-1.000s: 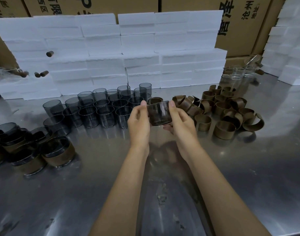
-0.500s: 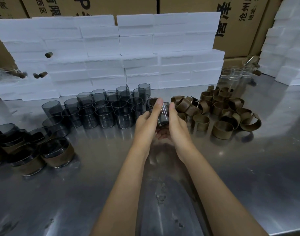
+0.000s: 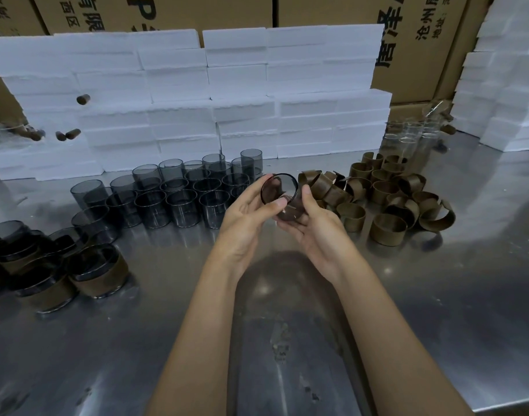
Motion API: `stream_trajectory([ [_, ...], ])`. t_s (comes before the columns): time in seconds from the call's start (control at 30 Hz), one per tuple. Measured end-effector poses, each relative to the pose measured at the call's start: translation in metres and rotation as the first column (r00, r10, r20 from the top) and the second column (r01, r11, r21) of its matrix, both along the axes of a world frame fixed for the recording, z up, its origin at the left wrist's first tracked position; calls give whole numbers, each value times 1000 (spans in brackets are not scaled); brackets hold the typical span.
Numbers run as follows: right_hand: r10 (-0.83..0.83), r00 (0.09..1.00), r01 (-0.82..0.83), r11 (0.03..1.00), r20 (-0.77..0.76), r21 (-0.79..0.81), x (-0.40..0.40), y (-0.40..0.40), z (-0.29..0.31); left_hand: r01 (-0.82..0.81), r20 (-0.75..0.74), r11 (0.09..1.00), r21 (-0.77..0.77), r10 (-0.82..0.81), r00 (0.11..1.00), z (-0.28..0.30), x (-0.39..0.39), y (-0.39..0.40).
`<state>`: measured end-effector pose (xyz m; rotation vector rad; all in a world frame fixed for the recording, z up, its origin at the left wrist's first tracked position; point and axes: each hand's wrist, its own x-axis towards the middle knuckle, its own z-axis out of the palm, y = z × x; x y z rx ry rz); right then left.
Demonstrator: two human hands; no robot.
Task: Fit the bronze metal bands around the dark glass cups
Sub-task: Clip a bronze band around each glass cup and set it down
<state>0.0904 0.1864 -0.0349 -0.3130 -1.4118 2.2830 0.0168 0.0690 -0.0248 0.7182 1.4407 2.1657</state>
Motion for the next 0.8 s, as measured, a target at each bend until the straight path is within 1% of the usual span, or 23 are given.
stream_trajectory([
  [0.1, 44, 999, -44, 999, -15, 7, -2, 1, -2, -94, -58, 995, -16, 93, 994, -1, 2, 0],
  [0.2, 108, 994, -108, 994, -3, 33, -4, -2, -5, -213, -64, 977, -13, 211, 975, -3, 3, 1],
  [0.3, 156, 988, -156, 987, 21, 21, -5, -4, -6, -286, -4, 958, 8, 286, 958, -3, 1, 0],
  [0.37, 167, 986, -167, 986, 23, 5, -5, -4, -7, -296, 50, 955, 23, 294, 954, -4, -1, -1],
  [0.5, 137, 991, -137, 990, 1, -29, -6, -2, -7, -271, 103, 962, 27, 267, 958, -4, -2, 2],
  [0.67, 70, 997, -72, 987, -13, -141, -6, 0, -5, -120, 157, 991, 66, 109, 982, -1, 0, 5],
  [0.73, 68, 997, -72, 981, -24, -178, -4, 2, -4, -33, 118, 997, 67, 25, 993, -1, 2, 5],
  [0.8, 43, 999, -47, 979, -26, -196, -4, 3, -3, 12, 39, 999, 41, -13, 999, -3, 4, 7],
])
